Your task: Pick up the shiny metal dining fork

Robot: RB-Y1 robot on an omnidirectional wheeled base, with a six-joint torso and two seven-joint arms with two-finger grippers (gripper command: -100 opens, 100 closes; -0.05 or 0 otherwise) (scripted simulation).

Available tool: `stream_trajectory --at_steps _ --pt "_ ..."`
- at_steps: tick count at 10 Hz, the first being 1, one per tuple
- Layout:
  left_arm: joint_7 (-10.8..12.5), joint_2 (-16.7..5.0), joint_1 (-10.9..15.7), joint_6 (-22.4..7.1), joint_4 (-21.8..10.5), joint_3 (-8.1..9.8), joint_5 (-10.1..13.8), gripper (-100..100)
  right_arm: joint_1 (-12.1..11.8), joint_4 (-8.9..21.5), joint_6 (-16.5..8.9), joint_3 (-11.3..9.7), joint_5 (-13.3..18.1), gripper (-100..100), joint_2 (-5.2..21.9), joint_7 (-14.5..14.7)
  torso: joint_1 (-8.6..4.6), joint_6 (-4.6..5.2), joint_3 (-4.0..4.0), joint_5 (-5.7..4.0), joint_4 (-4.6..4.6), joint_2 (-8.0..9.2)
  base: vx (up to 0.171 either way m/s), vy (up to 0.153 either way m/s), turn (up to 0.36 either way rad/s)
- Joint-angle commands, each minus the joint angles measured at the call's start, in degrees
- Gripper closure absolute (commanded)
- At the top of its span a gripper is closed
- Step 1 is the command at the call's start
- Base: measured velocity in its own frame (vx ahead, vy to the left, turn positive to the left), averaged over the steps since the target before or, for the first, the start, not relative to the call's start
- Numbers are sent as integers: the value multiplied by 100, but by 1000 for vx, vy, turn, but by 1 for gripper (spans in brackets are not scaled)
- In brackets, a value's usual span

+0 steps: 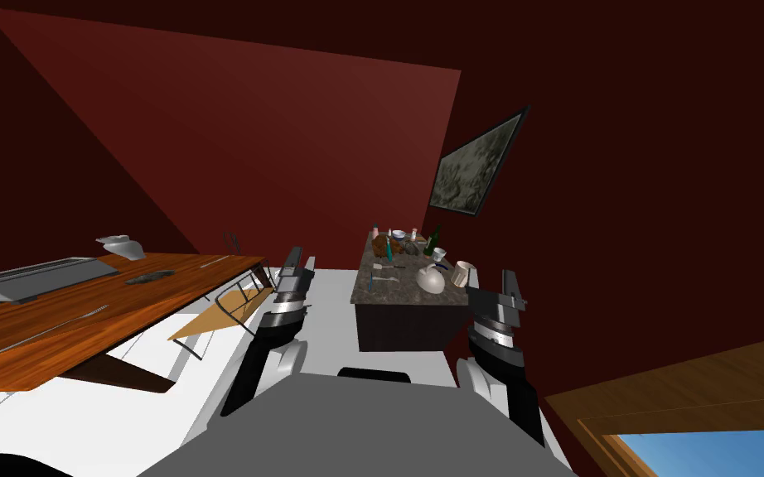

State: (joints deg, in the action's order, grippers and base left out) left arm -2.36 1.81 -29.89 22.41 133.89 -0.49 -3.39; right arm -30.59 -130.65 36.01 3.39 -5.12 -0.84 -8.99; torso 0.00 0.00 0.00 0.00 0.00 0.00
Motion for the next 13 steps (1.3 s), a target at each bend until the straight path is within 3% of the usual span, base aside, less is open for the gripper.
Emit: stream_trajectory --at_steps 1,4,7,8,12,13 --pt "0 -216 79 -75 -74 -18 13 -100 0 0 0 0 0 0 0 0 0 0 0 0 0 0 -3 -3 16" --pt "1 -665 390 -381 -360 -88 63 -100 0 0 0 0 0 0 0 0 -3 0 1 -1 0 2 -10 -14 25" --pt "7 -1006 868 -847 -809 -198 140 -100 0 0 0 0 0 0 0 0 -7 0 1 -1 0 2 -13 -24 44" --pt "7 -1006 897 -901 -809 -198 140 -100 0 0 0 0 0 0 0 0 -8 0 1 -2 0 1 -6 -23 13" --pt "22 -1227 1536 -1546 -1366 -335 235 -100 0 0 0 0 0 0 0 0 -10 0 0 -3 0 -1 -5 -26 35" --pt "22 -1227 1552 -1615 -1366 -335 235 -100 0 0 0 0 0 0 0 0 -11 0 -1 -2 0 -1 -3 -21 15"
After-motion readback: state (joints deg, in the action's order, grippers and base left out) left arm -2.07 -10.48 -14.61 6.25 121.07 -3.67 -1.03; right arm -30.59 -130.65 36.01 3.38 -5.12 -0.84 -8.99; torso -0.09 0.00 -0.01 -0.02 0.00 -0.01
